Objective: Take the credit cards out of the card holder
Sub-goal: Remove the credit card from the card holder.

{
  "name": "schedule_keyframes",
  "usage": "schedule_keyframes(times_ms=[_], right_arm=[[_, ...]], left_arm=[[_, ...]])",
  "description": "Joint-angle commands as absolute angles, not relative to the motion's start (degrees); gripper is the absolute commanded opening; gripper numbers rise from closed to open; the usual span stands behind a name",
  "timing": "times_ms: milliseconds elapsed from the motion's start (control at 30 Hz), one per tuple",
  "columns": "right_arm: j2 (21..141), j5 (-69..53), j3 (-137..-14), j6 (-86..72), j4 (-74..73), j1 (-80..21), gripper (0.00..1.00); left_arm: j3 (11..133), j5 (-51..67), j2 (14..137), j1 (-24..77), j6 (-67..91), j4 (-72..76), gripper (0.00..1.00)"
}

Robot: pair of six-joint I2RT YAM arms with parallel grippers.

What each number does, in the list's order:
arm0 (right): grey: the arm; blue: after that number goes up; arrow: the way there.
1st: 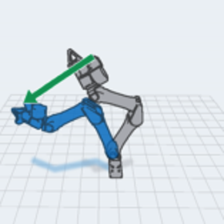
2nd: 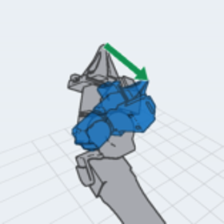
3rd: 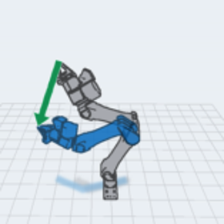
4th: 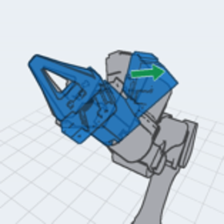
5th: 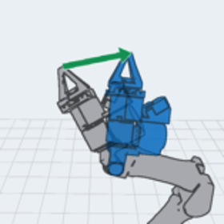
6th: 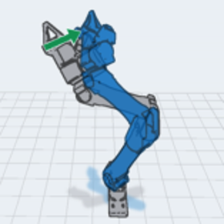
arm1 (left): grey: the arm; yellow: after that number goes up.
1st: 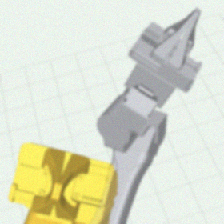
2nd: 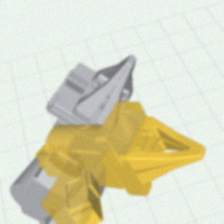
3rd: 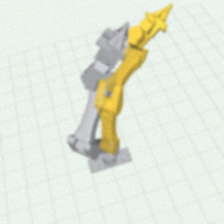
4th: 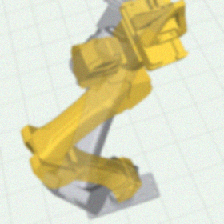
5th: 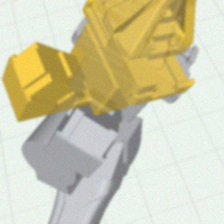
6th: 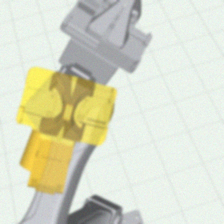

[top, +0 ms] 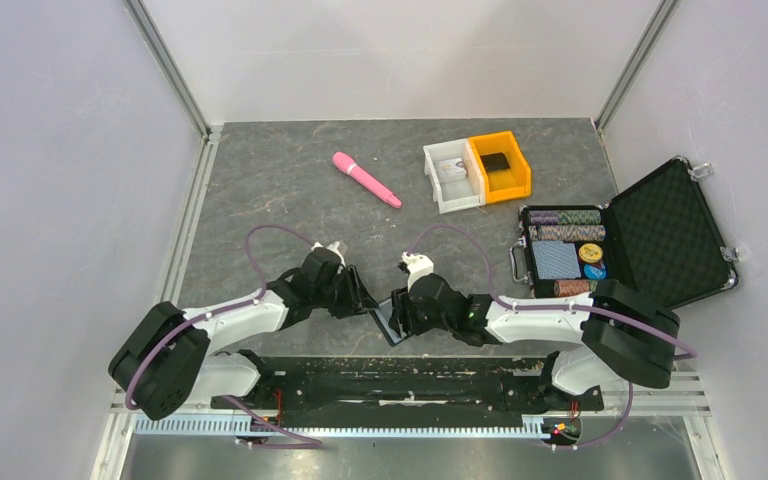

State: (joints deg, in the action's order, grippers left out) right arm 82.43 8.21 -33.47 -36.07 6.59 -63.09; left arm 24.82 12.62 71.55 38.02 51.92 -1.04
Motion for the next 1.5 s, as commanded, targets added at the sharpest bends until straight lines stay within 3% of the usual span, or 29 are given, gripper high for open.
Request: schedule_keyframes(times_ms=[0, 133, 167, 300, 600, 767, 900, 1133, 1467], right_arm=[[80.9, 8.7, -33.1, -36.3, 7.8, -62.6, 0.51], [80.8, 9.0, -33.1, -36.1, 7.8, -62.5, 0.31], [80.8, 9.2, -33.2, -36.2, 7.7, -62.5, 0.31], [81.7, 9.6, -34.7, -34.6, 5.6, -62.7, 0.54], [84.8, 11.3, -39.6, -30.8, 2.1, -64.3, 0.62], [87.8, 14.6, -43.4, -28.8, -1.2, -66.6, 0.68], [90.3, 18.5, -45.3, -28.1, -4.6, -67.6, 0.68], [91.2, 20.4, -45.5, -28.2, -5.4, -67.7, 0.57], [89.6, 21.1, -45.3, -28.2, -5.1, -67.8, 0.21]], left_arm=[[26.3, 13.6, 71.2, 38.3, 53.0, 2.3, 0.45], [26.2, 13.4, 71.4, 38.3, 52.9, 2.2, 0.45], [26.2, 13.4, 71.7, 38.3, 52.9, 2.2, 0.45], [26.3, 11.9, 71.3, 38.3, 52.9, 0.8, 0.44], [26.6, 1.3, 63.8, 38.2, 52.5, -10.2, 0.47], [25.4, 0.8, 62.1, 38.2, 52.7, -11.2, 0.47], [24.3, 0.9, 61.6, 38.1, 53.3, -10.8, 0.48], [23.8, 2.5, 62.6, 38.2, 52.9, -9.7, 0.48], [23.8, 2.9, 62.8, 38.1, 52.8, -9.6, 0.48]])
